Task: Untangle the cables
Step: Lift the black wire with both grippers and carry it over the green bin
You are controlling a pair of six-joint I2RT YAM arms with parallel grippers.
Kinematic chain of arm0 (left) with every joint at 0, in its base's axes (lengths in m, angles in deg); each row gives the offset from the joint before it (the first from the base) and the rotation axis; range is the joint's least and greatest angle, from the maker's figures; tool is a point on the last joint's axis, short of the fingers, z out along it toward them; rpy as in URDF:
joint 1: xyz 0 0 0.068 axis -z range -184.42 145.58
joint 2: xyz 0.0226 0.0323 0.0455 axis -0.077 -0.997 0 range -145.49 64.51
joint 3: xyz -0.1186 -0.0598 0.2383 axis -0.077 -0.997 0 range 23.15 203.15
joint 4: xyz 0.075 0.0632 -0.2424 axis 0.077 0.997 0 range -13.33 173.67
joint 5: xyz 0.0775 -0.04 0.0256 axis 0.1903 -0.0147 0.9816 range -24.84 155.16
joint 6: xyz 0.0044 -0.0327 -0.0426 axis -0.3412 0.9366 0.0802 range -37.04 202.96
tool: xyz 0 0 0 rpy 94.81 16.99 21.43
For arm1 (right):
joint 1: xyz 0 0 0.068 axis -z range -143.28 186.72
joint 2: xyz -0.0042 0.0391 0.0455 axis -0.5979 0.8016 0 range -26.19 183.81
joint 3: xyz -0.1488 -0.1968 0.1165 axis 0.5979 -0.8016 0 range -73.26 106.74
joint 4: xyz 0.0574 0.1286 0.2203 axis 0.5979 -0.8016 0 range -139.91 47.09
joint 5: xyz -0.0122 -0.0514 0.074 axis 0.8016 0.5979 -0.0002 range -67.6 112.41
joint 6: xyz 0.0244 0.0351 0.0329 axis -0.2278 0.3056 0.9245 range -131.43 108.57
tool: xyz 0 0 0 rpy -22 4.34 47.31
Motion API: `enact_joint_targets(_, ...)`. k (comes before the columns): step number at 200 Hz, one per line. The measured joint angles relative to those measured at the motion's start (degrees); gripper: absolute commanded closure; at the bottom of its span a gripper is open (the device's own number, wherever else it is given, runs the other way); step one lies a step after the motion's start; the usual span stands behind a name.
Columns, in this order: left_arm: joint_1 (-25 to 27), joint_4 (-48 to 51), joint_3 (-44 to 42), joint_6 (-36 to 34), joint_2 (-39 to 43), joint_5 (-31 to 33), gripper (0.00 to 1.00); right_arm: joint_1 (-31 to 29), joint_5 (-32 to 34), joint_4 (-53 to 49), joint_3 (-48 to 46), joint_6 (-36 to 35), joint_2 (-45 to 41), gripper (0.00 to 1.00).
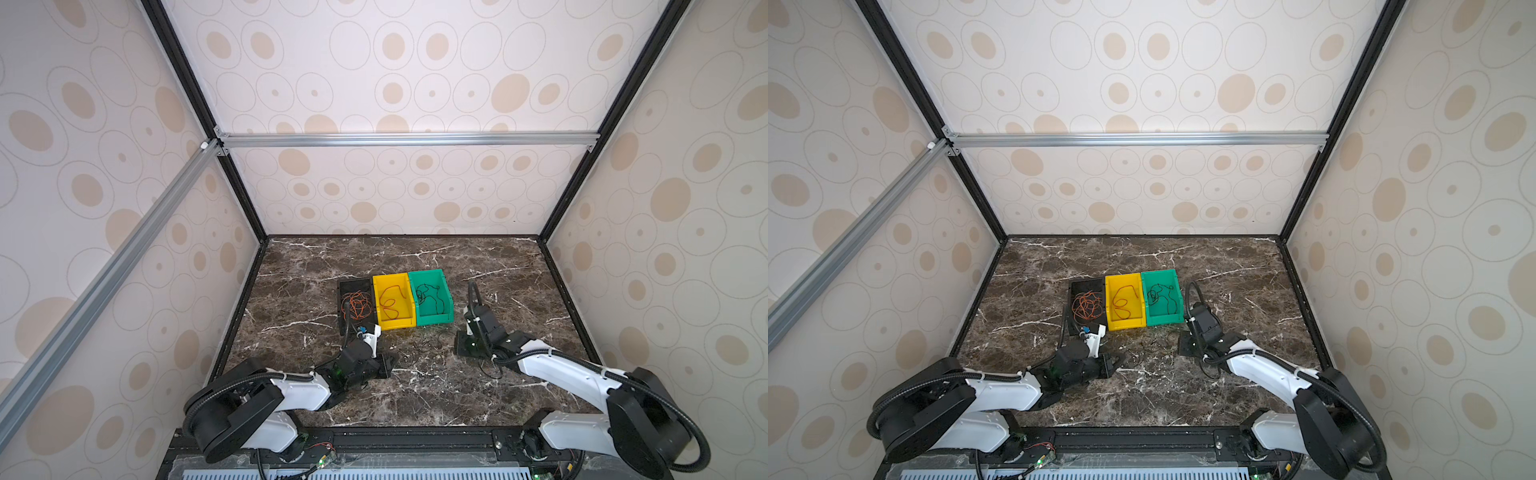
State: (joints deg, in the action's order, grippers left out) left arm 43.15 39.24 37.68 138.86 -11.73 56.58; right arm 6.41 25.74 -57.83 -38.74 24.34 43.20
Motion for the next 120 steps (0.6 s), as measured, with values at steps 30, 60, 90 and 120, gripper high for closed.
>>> enact_joint_targets(30, -1.27, 5.66, -0.04, -0.72, 5.62, 2.10, 1.00, 6.25, 3.89, -5.11, 0.04, -1.88, -5.31, 1.00)
enact_joint_targets(60, -3.48, 11.02, -0.07, -1.77, 10.80, 3.58, 1.00, 12.33, 5.29, -8.52, 0.09, -3.65, -9.62, 1.00)
enact_joint_targets(90, -5.79, 15.04, -0.07, -2.86, 14.32, 4.07, 1.00, 19.61, 4.02, -10.86, 0.57, -5.29, -11.67, 1.00)
enact_joint_targets(120, -7.43, 18.32, -0.04, -4.13, 15.50, 4.04, 1.00, 23.61, 2.45, -12.57, 2.12, -6.58, -13.05, 1.00)
